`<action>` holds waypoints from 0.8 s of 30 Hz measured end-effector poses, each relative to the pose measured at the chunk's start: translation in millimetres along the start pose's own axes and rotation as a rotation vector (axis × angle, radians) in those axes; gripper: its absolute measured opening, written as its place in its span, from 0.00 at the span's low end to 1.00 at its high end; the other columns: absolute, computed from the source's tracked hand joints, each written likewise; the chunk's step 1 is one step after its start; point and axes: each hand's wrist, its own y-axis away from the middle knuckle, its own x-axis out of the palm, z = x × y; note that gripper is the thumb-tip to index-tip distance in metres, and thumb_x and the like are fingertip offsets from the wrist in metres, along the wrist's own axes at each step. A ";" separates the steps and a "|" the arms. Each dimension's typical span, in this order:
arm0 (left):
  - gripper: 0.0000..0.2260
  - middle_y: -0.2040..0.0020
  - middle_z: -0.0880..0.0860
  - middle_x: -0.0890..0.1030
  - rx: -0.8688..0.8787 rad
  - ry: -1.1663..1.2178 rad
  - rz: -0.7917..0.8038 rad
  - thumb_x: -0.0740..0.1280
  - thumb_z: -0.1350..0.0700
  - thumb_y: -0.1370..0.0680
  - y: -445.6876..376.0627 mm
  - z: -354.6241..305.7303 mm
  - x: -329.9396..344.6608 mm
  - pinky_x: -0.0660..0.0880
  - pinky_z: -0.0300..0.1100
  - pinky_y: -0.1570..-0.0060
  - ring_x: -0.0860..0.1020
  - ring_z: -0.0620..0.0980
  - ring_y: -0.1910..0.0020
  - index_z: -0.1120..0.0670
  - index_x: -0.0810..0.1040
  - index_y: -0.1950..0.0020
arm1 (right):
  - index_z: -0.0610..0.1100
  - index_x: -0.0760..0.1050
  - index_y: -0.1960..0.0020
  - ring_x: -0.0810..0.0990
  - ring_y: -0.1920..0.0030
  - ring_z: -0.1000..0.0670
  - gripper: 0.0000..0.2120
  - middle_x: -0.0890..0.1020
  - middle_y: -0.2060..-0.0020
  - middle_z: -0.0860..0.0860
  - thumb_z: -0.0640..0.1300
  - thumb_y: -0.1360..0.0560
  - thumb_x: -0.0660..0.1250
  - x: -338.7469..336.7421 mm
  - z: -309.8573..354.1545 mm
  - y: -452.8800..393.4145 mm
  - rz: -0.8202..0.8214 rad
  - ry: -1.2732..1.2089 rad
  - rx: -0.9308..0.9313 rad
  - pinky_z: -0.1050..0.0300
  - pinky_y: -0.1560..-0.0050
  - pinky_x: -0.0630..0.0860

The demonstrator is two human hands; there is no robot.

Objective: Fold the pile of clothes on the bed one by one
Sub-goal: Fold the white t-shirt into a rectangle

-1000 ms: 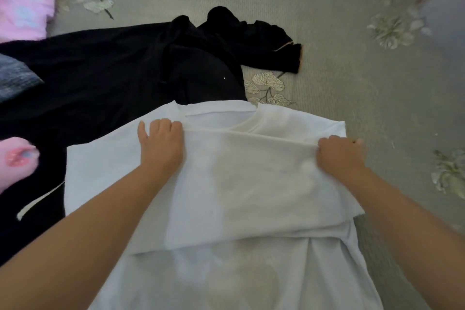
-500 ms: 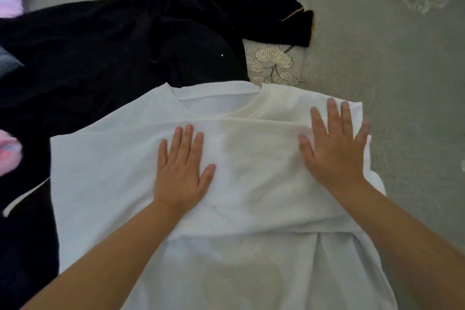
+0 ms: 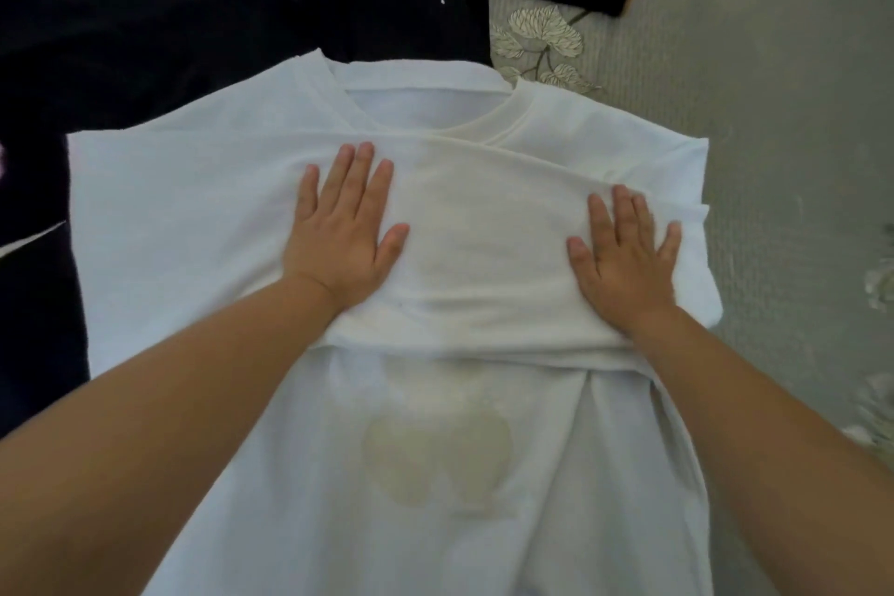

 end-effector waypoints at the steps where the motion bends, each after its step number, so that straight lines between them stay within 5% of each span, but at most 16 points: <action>1: 0.33 0.24 0.56 0.49 -0.015 -0.029 0.013 0.40 0.40 0.26 0.3 -0.3 1.4 0.36 0.47 0.31 0.46 0.53 0.25 0.57 0.48 0.25 | 0.49 0.45 0.25 0.40 0.26 0.50 0.28 0.44 0.25 0.48 0.57 0.21 0.46 -2.3 -0.1 -0.4 0.029 0.018 -0.002 0.43 0.30 0.35; 7: 0.26 0.24 0.55 0.48 -0.053 -0.028 0.100 0.47 0.47 0.20 28.1 -20.0 -5.6 0.42 0.52 0.30 0.46 0.52 0.25 0.56 0.48 0.25 | 0.45 0.54 0.26 0.47 0.25 0.46 0.23 0.51 0.25 0.45 0.47 0.20 0.52 10.4 -3.8 84.2 -0.029 -0.155 -0.051 0.48 0.29 0.40; 12: 0.38 0.26 0.57 0.53 0.186 0.123 0.268 0.38 0.34 0.27 167.5 -9.6 -10.5 0.44 0.49 0.30 0.48 0.55 0.26 0.59 0.56 0.27 | 0.36 0.58 0.29 0.53 0.27 0.39 0.24 0.56 0.27 0.39 0.43 0.23 0.52 39.8 -15.6 196.7 0.044 -0.284 -0.045 0.44 0.30 0.48; 14: 0.44 0.27 0.56 0.49 0.166 0.133 0.323 0.31 0.30 0.30 225.5 -3.0 -6.8 0.46 0.51 0.30 0.45 0.53 0.28 0.60 0.56 0.27 | 0.31 0.61 0.32 0.57 0.29 0.33 0.22 0.60 0.30 0.34 0.37 0.24 0.56 44.8 -23.7 233.7 0.029 -0.351 -0.090 0.41 0.30 0.51; 16: 0.43 0.27 0.55 0.50 0.044 0.207 0.317 0.35 0.31 0.29 267.7 -5.6 -3.7 0.47 0.50 0.30 0.46 0.50 0.29 0.61 0.57 0.28 | 0.28 0.63 0.34 0.60 0.31 0.31 0.23 0.61 0.32 0.30 0.38 0.26 0.56 48.8 -35.6 264.6 -0.004 -0.361 -0.067 0.43 0.31 0.53; 19: 0.37 0.28 0.61 0.59 -0.116 0.362 0.261 0.44 0.40 0.29 302.6 -25.2 -7.3 0.50 0.51 0.31 0.54 0.53 0.28 0.64 0.61 0.30 | 0.31 0.60 0.31 0.63 0.31 0.39 0.29 0.63 0.31 0.35 0.47 0.27 0.51 46.9 -49.5 301.9 0.023 -0.507 0.128 0.56 0.33 0.56; 21: 0.35 0.32 0.67 0.66 -0.065 0.378 0.154 0.48 0.40 0.25 319.8 -42.3 -12.7 0.57 0.57 0.34 0.61 0.62 0.32 0.69 0.65 0.33 | 0.33 0.63 0.32 0.70 0.41 0.48 0.26 0.72 0.38 0.41 0.47 0.25 0.52 47.2 -56.2 323.5 -0.005 -0.656 0.169 0.66 0.46 0.62; 24: 0.34 0.37 0.69 0.70 0.129 0.322 -0.009 0.47 0.40 0.21 344.6 -72.3 -20.4 0.59 0.55 0.35 0.64 0.63 0.34 0.70 0.67 0.36 | 0.40 0.64 0.31 0.69 0.44 0.54 0.18 0.72 0.44 0.50 0.40 0.20 0.55 53.3 -62.0 348.0 0.101 -0.860 0.250 0.71 0.51 0.63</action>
